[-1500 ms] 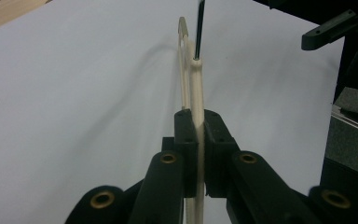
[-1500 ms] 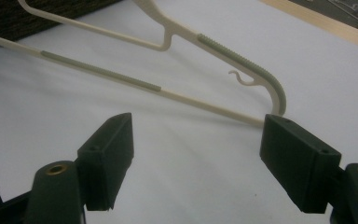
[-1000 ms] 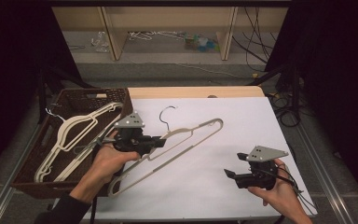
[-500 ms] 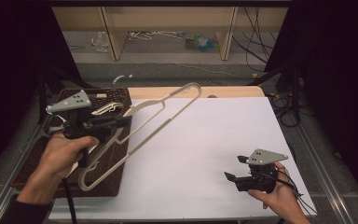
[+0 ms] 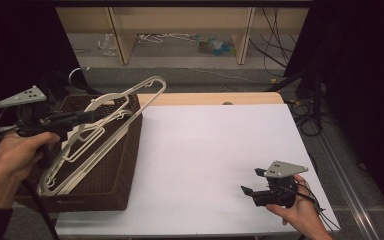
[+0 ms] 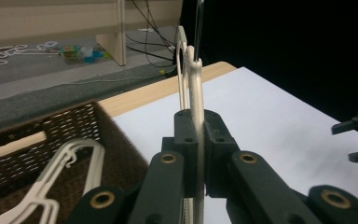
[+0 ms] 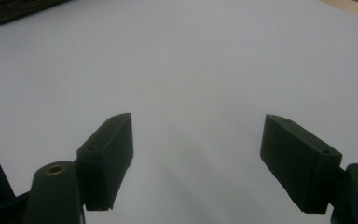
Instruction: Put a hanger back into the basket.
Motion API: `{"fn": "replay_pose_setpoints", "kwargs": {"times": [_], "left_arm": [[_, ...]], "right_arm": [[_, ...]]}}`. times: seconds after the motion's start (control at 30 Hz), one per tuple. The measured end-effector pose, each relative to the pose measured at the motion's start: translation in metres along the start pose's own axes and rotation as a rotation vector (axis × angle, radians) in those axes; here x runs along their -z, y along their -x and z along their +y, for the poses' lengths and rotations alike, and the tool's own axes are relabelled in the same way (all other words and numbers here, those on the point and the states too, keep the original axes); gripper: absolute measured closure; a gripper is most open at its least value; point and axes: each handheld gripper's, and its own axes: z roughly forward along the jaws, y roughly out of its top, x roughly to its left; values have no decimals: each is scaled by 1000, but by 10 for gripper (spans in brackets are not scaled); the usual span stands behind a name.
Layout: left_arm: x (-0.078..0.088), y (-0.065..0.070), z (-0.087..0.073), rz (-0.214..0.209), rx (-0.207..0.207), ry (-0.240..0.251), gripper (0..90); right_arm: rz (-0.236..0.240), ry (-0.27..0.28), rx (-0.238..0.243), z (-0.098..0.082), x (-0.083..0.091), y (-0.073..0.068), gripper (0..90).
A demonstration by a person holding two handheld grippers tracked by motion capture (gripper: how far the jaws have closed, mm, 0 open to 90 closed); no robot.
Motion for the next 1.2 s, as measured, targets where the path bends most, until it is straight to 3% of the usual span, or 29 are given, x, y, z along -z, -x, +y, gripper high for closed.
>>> {"fn": "replay_pose_setpoints", "kwargs": {"times": [0.27, 0.57, 0.67, 0.97, 1.2], "left_arm": [[0, -29, -14, 73, -7, -24, 858], [-4, -54, -25, 103, -38, -56, 858], [-5, -61, -31, 121, -23, -60, 858], [1, -77, -45, 117, -20, -50, 858], [0, -86, -57, 119, -5, -76, 858]], "right_arm": [[-1, 5, 2, 0, 0, 0, 266], [2, -2, -7, -1, 1, 0, 266], [1, -6, -12, -2, 1, 0, 266], [7, -5, -4, -3, 1, 1, 266], [6, -10, -10, -3, 0, 0, 267]]}}
